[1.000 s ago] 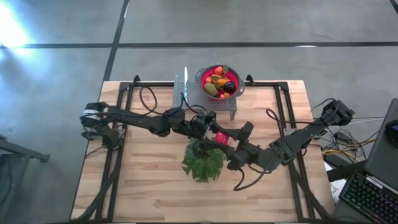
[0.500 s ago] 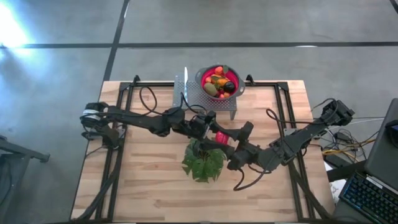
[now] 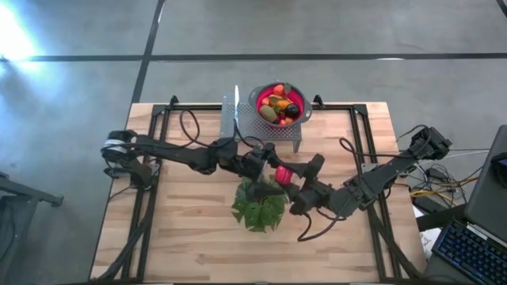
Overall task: Pick & Place Fruit
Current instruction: Put the tomato into the red strainer bowl on the shelf
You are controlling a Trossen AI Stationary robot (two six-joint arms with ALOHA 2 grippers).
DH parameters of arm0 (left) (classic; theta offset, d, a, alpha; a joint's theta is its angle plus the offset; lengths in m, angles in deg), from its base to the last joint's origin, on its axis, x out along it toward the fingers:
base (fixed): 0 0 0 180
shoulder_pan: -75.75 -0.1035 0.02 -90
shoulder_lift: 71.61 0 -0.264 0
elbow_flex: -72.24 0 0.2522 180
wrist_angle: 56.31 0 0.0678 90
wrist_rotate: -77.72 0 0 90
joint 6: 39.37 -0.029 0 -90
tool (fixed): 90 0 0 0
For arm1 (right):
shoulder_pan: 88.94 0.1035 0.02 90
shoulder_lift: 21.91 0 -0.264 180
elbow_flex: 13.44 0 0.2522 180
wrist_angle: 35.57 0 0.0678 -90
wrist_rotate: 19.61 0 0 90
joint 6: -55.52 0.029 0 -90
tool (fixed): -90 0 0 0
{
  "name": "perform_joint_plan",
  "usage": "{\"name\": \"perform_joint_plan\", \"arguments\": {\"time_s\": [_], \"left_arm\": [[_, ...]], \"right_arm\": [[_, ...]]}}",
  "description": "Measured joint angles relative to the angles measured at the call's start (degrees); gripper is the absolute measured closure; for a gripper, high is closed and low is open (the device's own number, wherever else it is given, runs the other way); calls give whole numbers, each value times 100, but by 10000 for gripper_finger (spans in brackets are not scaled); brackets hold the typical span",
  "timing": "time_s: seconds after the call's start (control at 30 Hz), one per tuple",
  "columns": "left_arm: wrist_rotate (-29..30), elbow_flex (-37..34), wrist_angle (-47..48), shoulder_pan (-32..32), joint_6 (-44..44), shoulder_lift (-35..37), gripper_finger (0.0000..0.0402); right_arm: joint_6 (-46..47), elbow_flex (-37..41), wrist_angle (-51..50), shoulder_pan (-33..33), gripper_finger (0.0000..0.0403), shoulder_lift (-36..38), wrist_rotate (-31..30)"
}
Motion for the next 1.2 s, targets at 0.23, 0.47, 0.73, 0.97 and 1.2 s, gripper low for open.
{"name": "perform_joint_plan", "arguments": {"time_s": [0.23, 0.47, 0.73, 0.97, 1.2], "left_arm": [[-125, -9, 1438, -192, -581, 628, 9], [1432, -56, 3003, -196, -977, 1392, 9], [2493, -63, 3830, -85, -1401, 1787, 10], [2669, -149, 3782, -81, -1704, 1859, 10], [3110, -818, 2804, -79, -2012, 2072, 9]], "right_arm": [[28, 0, -13, -62, 126, 22, -630], [111, 0, -19, -648, 152, 334, -607], [443, -2, -391, -2043, 126, 863, 894], [1443, -2, -1006, -3732, 147, 1064, 2618], [2368, -2, -1309, -5168, 124, 937, 4394]]}}
